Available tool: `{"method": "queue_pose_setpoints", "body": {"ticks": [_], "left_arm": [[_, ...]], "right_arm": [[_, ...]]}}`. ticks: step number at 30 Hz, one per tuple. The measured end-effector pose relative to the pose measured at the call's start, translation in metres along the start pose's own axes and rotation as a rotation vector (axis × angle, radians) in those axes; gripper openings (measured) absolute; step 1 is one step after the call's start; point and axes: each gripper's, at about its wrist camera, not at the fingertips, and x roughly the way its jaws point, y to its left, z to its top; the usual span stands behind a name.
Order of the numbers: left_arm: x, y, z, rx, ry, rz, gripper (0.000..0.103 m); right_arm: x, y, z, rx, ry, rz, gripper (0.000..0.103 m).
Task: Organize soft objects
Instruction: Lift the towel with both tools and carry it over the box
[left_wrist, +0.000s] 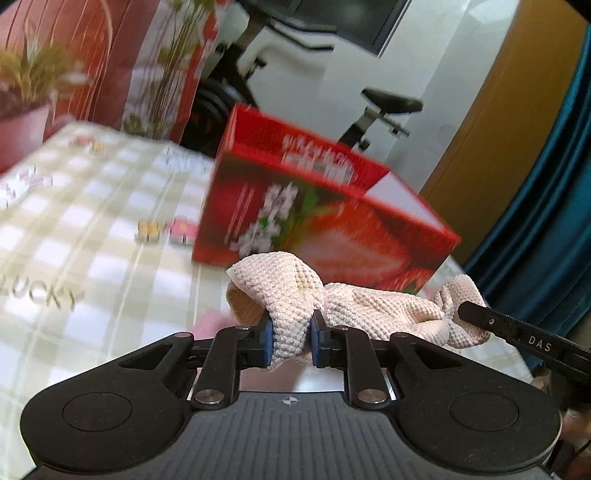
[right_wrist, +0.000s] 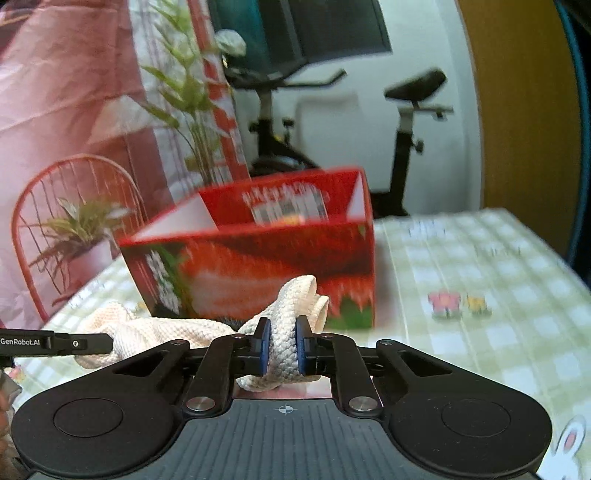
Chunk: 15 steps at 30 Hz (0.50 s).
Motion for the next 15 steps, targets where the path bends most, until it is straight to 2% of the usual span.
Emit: {"method": "queue_pose_setpoints", "body": {"ticks": [8,15], "left_arm": [[-0.018,-0.020,0.050,0.093,-0.101,-0.020,0.020],[0.003,-0.030,0.108,0.145,-0.132,-0.019,0.020]], "right_arm": [[-0.005,0.001,0.052,-0.060,-0.092,0.045,0.013],[0.020,-0.001,0.110,-0.151,-0.143,0.035,0.013]]}}
